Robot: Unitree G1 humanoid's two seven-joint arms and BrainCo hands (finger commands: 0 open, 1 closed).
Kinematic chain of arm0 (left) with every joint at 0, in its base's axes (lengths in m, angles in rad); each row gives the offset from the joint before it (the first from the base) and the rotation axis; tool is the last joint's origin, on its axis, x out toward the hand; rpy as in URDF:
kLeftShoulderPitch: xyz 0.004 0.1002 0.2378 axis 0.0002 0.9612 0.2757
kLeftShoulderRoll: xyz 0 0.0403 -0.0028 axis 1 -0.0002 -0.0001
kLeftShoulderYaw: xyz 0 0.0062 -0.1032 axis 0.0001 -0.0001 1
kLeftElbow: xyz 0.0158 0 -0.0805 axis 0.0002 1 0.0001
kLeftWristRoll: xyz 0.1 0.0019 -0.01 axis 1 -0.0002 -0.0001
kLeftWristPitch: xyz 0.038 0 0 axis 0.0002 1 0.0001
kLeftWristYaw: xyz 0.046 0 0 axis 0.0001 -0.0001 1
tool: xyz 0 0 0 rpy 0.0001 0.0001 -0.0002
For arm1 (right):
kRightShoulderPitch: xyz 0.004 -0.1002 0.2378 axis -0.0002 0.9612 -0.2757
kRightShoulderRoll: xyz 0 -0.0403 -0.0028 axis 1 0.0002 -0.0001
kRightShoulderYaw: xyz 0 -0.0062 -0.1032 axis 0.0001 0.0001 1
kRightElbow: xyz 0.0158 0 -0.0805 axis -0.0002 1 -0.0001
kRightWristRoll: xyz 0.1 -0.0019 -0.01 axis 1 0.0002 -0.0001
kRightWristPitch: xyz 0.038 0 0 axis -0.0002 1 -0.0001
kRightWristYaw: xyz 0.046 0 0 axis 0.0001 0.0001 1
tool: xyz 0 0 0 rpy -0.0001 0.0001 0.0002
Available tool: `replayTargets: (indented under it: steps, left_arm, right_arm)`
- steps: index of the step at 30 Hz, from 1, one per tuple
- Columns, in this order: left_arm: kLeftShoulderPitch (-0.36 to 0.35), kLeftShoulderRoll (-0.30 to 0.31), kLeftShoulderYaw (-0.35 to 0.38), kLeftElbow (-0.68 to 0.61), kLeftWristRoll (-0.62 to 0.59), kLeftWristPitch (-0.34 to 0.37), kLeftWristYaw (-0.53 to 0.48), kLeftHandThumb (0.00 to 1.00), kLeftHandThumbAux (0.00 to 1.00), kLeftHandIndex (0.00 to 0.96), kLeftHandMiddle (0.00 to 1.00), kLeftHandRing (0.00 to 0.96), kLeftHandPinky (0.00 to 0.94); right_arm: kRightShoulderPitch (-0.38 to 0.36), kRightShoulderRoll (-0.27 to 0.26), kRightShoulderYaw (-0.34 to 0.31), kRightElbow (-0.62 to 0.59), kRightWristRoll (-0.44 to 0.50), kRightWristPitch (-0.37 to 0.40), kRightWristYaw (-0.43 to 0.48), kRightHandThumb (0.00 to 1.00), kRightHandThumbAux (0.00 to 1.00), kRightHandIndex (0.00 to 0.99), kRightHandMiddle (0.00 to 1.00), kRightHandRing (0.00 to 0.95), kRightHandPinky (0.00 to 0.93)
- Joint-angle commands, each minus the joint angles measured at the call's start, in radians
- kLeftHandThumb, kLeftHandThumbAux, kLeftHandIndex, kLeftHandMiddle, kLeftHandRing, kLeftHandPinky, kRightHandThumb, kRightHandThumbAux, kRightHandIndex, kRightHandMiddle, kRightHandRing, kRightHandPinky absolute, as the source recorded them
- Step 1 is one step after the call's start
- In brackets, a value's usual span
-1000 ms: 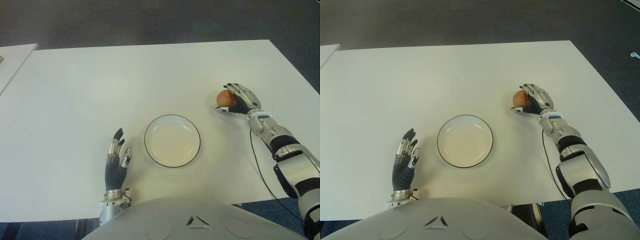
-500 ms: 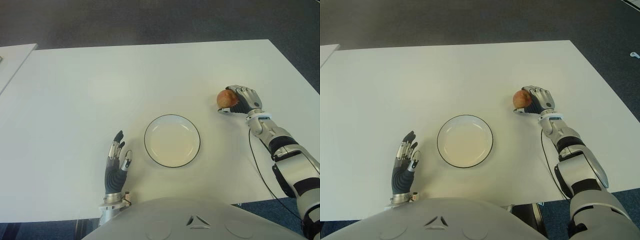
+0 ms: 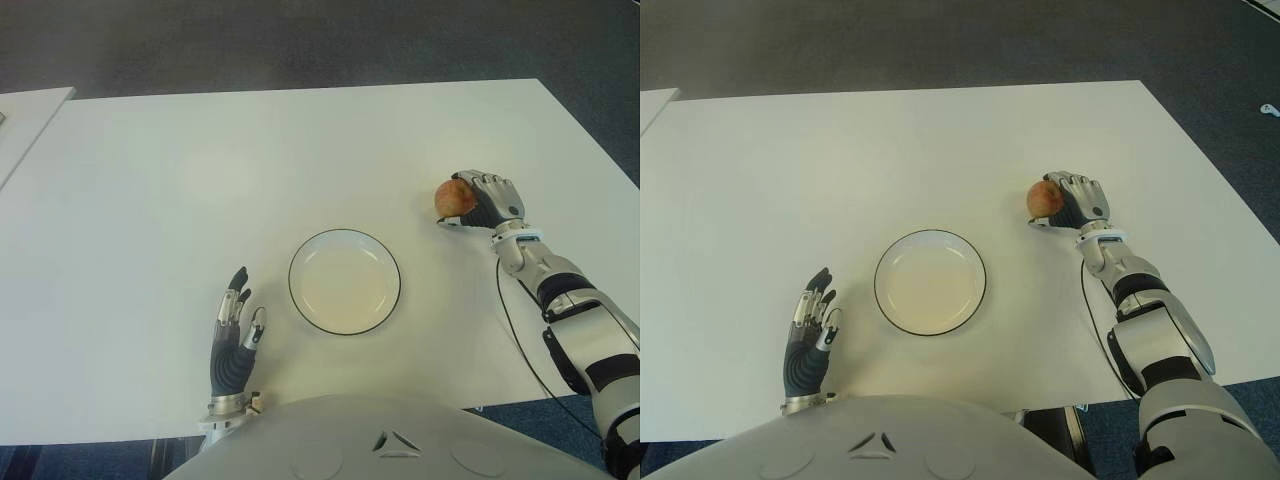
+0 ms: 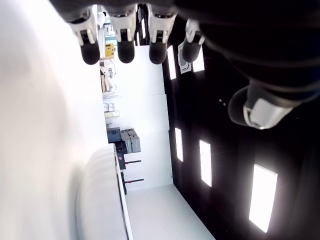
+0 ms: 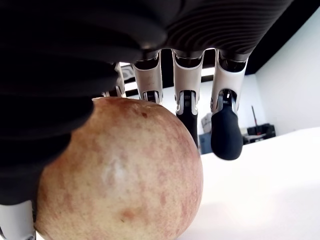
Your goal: Put the apples into the plate.
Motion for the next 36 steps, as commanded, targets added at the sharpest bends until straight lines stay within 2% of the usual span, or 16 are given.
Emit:
replayTargets:
  steps: [1,20,36]
  left_arm:
    - [0.013,-0.005,-0.003,0.003,0.012,0.007,-0.004,0.0,0.416,0.0,0.0,0.0,0.0]
    - [0.016,-0.01,-0.009,-0.015,0.0,-0.001,-0.013,0.0,0.424,0.0,0.0,0.0,0.0]
    - [0.011,-0.011,-0.012,-0.029,0.004,0.023,-0.013,0.0,0.422,0.0,0.0,0.0,0.0]
  right_arm:
    - [-0.027,0.008,-0.01,0.004,0.015,-0.035,-0.007,0.716,0.714,0.441,0.848,0.841,0.829]
    - [-0.032,0.01,-0.042,0.01,0.049,-0.105,0.01,0.721,0.711,0.441,0.89,0.879,0.869]
    - [-0.037,0.014,-0.051,0.008,0.051,-0.105,0.026,0.723,0.71,0.441,0.899,0.886,0.874]
